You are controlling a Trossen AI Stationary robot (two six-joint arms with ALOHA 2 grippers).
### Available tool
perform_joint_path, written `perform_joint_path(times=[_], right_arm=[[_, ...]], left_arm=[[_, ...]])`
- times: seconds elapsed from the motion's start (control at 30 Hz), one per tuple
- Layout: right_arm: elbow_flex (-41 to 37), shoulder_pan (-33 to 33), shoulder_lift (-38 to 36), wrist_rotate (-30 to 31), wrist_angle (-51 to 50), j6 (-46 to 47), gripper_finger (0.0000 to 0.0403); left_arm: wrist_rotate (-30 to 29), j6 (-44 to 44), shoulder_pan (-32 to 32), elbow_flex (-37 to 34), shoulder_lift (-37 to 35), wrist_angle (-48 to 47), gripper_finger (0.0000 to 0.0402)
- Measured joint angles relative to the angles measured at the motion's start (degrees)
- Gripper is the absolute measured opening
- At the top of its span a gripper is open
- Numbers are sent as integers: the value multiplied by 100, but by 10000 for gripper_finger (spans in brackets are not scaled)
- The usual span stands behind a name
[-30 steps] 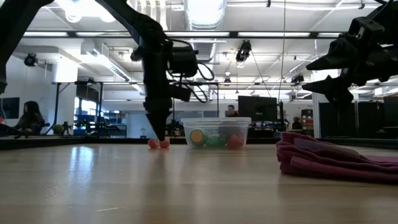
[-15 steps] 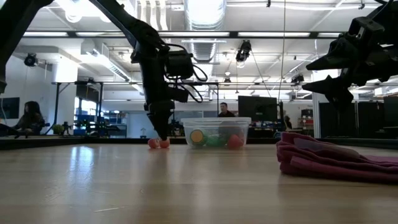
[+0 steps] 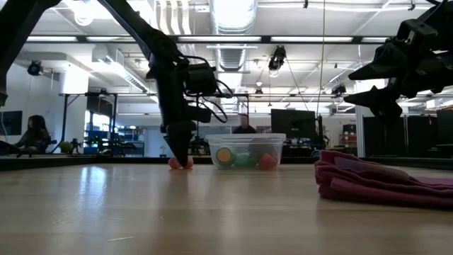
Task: Pick and placing Produce into tupperware
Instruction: Put the top peach in the transparent bin
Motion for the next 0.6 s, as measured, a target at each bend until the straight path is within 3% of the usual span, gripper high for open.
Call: perform_joint_path(times=[0.33, 0.6], right_arm=[[0, 1, 0, 0, 1, 0, 219], [0, 1, 0, -2, 1, 0, 219]], left_arm=[[120, -239, 0, -76, 0, 420, 204], [144, -274, 0, -129, 0, 450, 132]])
